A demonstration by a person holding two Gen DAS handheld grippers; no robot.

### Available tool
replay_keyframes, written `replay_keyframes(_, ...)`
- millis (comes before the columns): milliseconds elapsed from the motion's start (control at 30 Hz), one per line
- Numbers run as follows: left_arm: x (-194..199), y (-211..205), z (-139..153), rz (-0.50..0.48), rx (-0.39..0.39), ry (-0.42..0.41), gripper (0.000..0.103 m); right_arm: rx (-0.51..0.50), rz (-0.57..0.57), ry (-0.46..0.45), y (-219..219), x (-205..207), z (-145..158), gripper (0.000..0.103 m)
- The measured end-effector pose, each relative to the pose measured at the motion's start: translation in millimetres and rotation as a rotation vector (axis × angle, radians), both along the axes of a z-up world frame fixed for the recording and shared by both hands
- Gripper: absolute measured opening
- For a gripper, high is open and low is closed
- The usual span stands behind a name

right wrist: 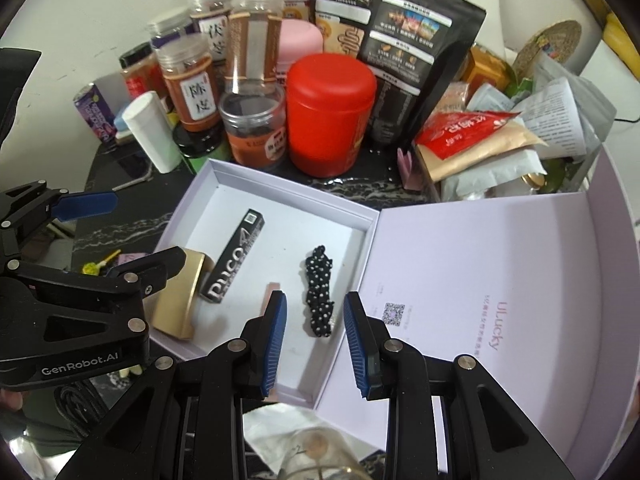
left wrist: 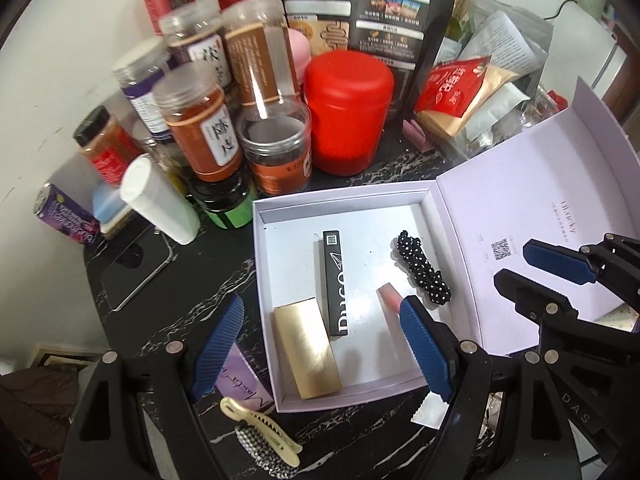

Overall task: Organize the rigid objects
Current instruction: 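Open both tools and withdraw them from the lavender box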

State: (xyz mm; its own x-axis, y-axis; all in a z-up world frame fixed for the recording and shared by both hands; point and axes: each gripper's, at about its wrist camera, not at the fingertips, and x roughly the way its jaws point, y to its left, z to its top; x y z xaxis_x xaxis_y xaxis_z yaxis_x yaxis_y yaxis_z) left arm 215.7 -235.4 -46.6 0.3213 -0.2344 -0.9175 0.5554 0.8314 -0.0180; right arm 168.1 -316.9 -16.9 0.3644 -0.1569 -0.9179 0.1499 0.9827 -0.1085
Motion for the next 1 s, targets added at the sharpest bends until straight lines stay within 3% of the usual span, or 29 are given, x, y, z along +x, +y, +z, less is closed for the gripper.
replay_keyframes(667,-60.3,61.1,52.6,0.038,-0.033,-0.113,0.081,-0.026,0.051,-0.064,58.8,-56.3,41.6,0.030)
replay_keyframes(1000,-100.3,94.1,52.2,0.062,-0.031,-0.126,0.081,-0.031,0.099,-0.068,92.3,-90.5,44.8,0.030)
